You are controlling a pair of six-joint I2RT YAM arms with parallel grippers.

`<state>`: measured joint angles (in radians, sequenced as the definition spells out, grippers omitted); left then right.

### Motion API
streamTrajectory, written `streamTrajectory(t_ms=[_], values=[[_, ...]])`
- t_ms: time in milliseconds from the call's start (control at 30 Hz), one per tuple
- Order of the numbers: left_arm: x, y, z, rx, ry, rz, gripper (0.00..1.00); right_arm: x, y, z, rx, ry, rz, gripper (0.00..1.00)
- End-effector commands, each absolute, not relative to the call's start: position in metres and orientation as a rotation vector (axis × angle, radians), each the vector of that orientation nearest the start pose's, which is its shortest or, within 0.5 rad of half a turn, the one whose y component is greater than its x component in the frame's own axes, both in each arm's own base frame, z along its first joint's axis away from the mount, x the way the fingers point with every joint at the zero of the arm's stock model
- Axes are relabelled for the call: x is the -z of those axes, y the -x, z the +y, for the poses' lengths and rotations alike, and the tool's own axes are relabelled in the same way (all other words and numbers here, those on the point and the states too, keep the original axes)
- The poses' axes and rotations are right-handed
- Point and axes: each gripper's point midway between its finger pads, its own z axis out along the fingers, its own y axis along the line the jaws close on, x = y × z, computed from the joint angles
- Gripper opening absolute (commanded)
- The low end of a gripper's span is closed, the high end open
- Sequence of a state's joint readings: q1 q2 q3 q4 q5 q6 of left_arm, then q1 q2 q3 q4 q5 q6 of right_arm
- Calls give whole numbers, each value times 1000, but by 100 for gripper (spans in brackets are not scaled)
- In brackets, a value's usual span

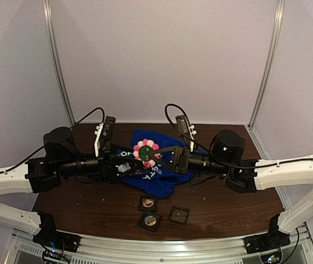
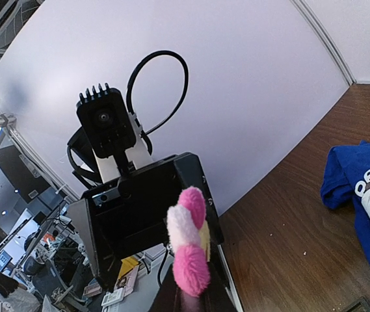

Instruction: Remove the brooch from the garment

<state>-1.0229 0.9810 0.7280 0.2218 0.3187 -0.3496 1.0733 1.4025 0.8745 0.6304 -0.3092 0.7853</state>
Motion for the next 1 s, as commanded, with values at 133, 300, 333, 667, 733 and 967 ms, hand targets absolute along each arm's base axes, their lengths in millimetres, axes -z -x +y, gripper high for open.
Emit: streamTrajectory(t_ms=[133,300,333,667,733,967], values=[[-296,-155,-325,1153,-803,1607,83,-346,-163,416,-1715,549,1588,0],[-280,-155,-329,1142,-830,1648,83,-357,-155,415,-1772,576,1535,0],[-279,-155,-331,1146,-844,1651,83,-358,-154,415,-1776,579,1530,0],[-306,-145,-350,1273,-894,1555,84,-350,-156,419,-1771,577,1552,0],[-315,-139,-353,1325,-903,1520,84,-348,-157,419,-1769,576,1556,0],[-337,-132,-352,1411,-878,1463,84,-344,-158,420,-1762,577,1567,0]])
